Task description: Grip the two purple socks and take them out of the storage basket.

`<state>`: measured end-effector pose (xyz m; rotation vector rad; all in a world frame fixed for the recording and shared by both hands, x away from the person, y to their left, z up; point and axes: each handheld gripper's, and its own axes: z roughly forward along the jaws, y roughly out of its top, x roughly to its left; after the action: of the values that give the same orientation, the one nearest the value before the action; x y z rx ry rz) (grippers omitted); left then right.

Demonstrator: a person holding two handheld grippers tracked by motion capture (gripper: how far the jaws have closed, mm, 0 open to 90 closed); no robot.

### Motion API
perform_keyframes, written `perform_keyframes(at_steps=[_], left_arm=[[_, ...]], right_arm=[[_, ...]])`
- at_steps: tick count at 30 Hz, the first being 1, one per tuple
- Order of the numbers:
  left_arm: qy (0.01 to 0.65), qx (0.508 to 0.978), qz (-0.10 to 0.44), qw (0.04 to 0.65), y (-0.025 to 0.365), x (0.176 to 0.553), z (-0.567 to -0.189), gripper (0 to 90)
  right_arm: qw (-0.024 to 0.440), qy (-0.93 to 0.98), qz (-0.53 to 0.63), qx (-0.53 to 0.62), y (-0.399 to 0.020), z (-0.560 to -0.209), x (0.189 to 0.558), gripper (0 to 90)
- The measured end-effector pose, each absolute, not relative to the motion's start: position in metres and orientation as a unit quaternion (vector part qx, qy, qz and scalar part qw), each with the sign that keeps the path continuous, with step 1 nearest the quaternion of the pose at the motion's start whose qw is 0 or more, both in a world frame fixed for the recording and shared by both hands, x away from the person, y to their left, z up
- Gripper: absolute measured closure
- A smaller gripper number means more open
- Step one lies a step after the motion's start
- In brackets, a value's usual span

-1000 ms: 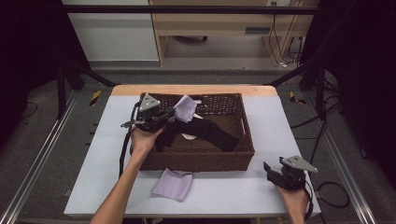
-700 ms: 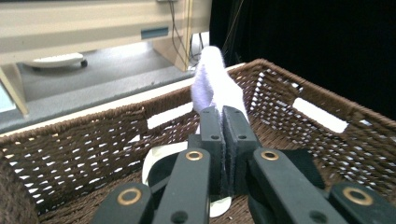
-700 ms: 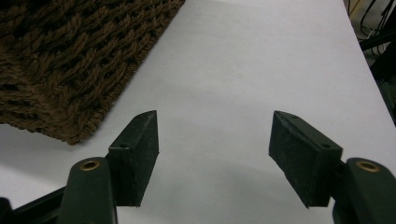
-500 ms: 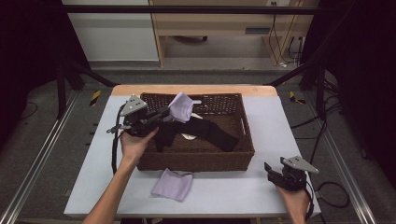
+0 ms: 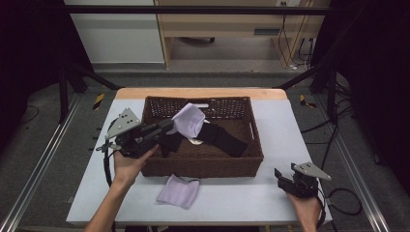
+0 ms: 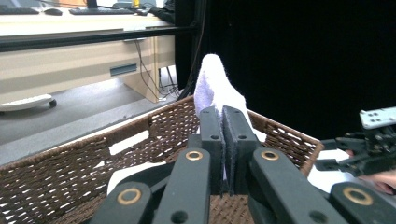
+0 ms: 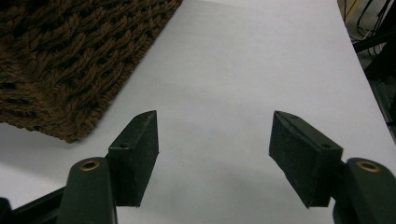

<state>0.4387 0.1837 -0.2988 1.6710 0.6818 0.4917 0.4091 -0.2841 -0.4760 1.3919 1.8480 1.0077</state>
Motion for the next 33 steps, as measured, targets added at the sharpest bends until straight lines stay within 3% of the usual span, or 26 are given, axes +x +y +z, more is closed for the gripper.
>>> perform_keyframes(at_steps=[15,33], left_arm=[[0.253,0.738,0.184,0.597,0.181,0.399,-0.309,86.5],[0.245,0.779,0.149,0.558,0.175,0.374,-0.353,86.4]], right_arm=[[0.306,0.696,0.379,0.528,-0.284,-0.476,0.408,33.1],[0.306,0.696,0.378,0.528,-0.284,-0.476,0.407,33.0]])
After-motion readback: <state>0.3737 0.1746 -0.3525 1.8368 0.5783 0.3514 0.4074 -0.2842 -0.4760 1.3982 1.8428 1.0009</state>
